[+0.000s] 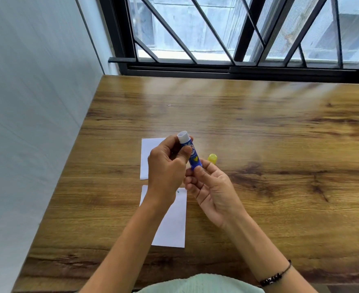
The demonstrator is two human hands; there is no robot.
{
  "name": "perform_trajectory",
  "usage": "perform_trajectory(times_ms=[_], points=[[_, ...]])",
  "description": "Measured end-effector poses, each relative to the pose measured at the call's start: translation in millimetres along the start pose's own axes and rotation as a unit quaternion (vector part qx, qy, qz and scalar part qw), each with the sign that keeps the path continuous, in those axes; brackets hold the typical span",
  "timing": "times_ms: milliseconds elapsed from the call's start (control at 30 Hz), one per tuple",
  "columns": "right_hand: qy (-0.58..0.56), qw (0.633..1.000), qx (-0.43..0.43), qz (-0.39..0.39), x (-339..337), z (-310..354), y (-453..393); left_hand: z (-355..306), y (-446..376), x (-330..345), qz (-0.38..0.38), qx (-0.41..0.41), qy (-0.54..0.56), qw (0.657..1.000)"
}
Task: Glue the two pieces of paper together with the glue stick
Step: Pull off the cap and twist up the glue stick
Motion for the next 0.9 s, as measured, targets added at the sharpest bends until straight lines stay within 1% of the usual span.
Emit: perform_trajectory(times_ms=[67,167,267,333,433,533,600,700,800,900], points=[[0.011,1.000,0.008,-0.014,0.4,-1.4,-0.7,1.2,0.4,0.4,0.003,-0.002,-0.001,1.000],[0.020,0.998,0.055,-0.033,-1.6,-4.8,-1.8,2.2,1.3,1.0,0.006,0.001,-0.005,1.000],[0.013,0.996,0.085,-0.021,-2.0,-5.4,-0.7,2.2,2.4,0.8,0.011,0.003,-0.012,1.000],[0.009,0.998,0.067,-0.004,-1.2,-5.2,0.7,1.3,2.4,-0.6,0.011,0.005,-0.015,1.000],[-0.015,1.000,0.014,0.018,0.4,-3.9,2.0,0.6,2.6,-2.0,0.014,0.003,-0.018,1.000],[-0.022,1.000,0.002,0.003,0.3,-4.3,1.7,-0.5,4.6,-1.0,0.020,0.003,-0.024,0.999],[-0.017,1.000,0.023,-0.011,1.9,-4.8,1.4,-2.1,5.0,0.1,0.023,0.009,-0.026,0.999],[-0.033,0.995,0.086,-0.030,2.1,-4.7,0.4,-4.2,5.4,2.0,0.025,0.009,-0.011,1.000],[-0.044,0.994,0.105,-0.005,2.5,-4.1,1.9,-5.0,6.9,2.3,0.026,0.015,-0.025,0.999],[-0.058,0.995,0.073,0.036,3.9,-4.1,3.1,-5.9,6.8,-0.3,0.023,0.020,-0.042,0.999]])
Point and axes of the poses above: each hand's wrist, its own y-axis away from the middle knuckle, its own x-axis out of the palm, z = x × y, the point moved 2 cm from there along -y, towards the middle knuckle, and after that the axes turned 1 degree about z, right-handed, at the moved point
